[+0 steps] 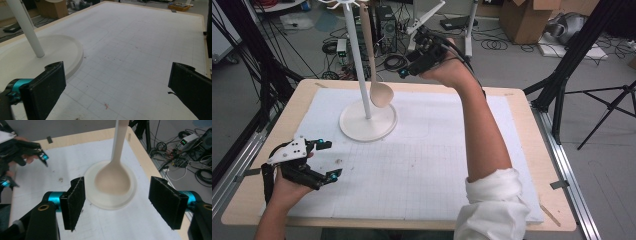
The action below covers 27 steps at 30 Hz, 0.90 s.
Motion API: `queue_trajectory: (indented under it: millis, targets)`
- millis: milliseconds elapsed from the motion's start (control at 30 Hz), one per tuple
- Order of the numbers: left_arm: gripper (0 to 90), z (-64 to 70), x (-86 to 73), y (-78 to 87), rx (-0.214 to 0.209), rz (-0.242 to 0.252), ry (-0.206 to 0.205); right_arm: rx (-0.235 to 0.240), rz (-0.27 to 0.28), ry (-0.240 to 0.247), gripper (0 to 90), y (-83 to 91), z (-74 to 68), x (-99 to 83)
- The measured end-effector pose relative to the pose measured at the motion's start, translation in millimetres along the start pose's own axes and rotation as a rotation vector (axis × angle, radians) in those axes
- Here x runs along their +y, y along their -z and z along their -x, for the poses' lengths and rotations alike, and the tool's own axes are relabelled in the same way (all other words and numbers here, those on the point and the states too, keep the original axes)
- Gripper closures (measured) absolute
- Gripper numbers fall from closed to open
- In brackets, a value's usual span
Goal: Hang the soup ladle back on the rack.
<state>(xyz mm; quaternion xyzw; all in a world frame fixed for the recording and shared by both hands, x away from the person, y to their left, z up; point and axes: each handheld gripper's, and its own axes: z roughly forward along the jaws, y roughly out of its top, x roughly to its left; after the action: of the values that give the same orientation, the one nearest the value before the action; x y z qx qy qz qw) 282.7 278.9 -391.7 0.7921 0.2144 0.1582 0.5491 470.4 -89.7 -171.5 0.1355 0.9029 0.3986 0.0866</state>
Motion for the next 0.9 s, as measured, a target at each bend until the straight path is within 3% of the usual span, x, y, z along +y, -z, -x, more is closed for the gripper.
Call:
queue_trajectory:
  millis: [167,400,433,467,500,533,567,700,867,900]
  targets:
    - [1.7,1.0,-0.4,-2.6,-0.006,-0.005,0.002,-0.004,0.012,0.002,21.5,12.7,-9.7,-21.3]
    - [1.6,3.3,-0.4,-7.3,-0.016,-0.016,0.001,-0.003,0.066,-0.016,15.4,31.5,-27.8,-75.9]
    - [1.7,3.3,-0.4,-7.3,-0.016,-0.016,0.001,-0.003,0.066,-0.016,15.4,31.5,-27.8,-75.9]
    - [1.7,3.4,-0.5,-7.7,-0.016,-0.017,-0.001,-0.006,0.073,-0.022,13.7,33.4,-32.1,-90.0]
    - [1.6,3.4,-0.5,-7.7,-0.016,-0.017,-0.001,-0.006,0.073,-0.022,13.7,33.4,-32.1,-90.0]
    - [1.6,3.4,-0.8,-8.1,-0.019,-0.018,0.0,-0.008,0.079,-0.03,12.2,34.4,-36.4,-103.6]
    - [1.7,3.4,-0.8,-8.1,-0.019,-0.018,0.0,-0.008,0.079,-0.03,12.2,34.4,-36.4,-103.6]
    - [1.6,3.2,-1.3,-8.1,-0.018,-0.021,0.002,0.002,0.109,-0.058,11.0,33.4,-47.3,-136.0]
    - [1.6,2.5,-2.3,-7.8,-0.019,-0.023,0.005,0.021,0.185,-0.087,10.6,27.2,-61.1,-171.5]
    - [1.6,2.5,-2.3,-7.8,-0.019,-0.023,0.005,0.021,0.185,-0.087,10.6,27.2,-61.1,-171.5]
